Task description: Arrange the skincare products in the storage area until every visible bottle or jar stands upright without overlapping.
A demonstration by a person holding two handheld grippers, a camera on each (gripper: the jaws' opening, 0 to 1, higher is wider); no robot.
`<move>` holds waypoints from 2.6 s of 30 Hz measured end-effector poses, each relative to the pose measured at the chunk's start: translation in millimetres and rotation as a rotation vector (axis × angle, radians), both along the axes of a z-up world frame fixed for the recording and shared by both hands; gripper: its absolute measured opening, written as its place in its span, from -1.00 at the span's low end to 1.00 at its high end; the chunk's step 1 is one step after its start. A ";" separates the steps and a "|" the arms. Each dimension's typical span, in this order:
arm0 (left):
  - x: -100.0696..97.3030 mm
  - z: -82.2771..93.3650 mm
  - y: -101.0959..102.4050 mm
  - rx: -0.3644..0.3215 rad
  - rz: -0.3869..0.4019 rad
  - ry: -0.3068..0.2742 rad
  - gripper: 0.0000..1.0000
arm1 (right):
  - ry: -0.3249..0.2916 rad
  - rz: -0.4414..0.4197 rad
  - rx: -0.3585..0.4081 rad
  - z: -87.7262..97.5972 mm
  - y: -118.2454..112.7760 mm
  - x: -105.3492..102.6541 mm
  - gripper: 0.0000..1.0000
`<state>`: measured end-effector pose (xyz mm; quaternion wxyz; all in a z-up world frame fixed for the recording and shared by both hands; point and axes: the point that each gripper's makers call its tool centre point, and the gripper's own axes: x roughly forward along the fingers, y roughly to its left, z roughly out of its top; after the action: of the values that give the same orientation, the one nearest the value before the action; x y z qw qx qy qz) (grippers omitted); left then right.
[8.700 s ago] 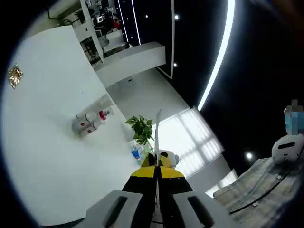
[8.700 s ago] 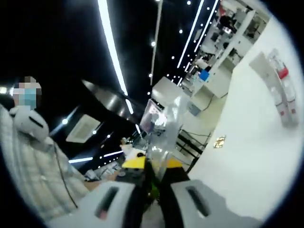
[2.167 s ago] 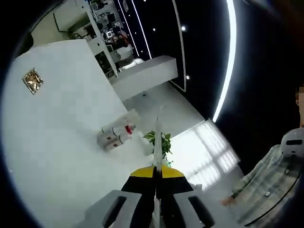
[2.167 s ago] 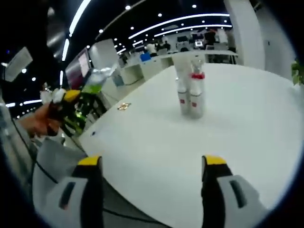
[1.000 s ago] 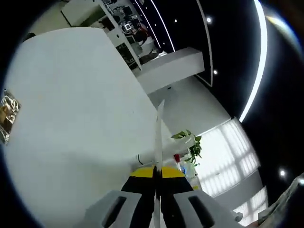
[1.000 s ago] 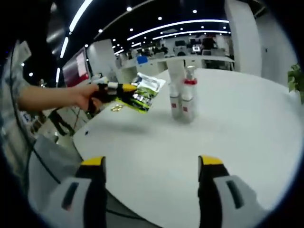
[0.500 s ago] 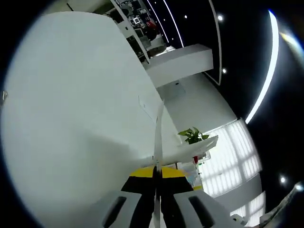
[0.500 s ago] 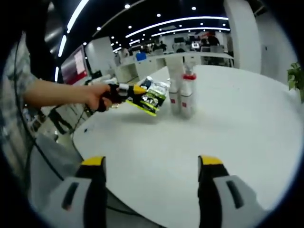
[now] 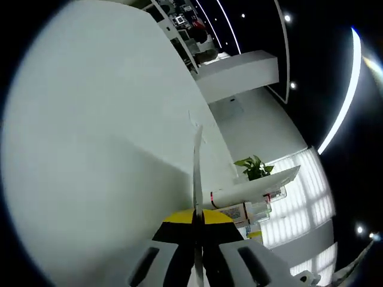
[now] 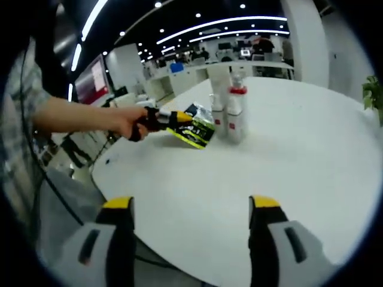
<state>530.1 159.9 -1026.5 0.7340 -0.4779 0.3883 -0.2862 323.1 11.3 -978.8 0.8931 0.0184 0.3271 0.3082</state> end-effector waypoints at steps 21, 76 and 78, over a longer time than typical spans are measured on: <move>6.7 -7.9 5.5 0.206 0.018 -0.071 -0.18 | 0.022 0.006 -0.015 -4.7 -0.3 -1.8 0.46; -149.2 17.5 153.4 0.700 -0.127 -0.280 0.16 | 0.040 0.061 -0.046 -10.2 7.2 -8.1 0.43; -160.3 14.7 159.6 0.715 -0.148 -0.275 0.16 | 0.041 0.063 -0.047 -10.1 7.6 -8.2 0.43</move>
<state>369.8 319.5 -1011.8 0.8768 -0.1200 0.3951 -0.2464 314.9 18.8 -988.9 0.8763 -0.0064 0.3528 0.3280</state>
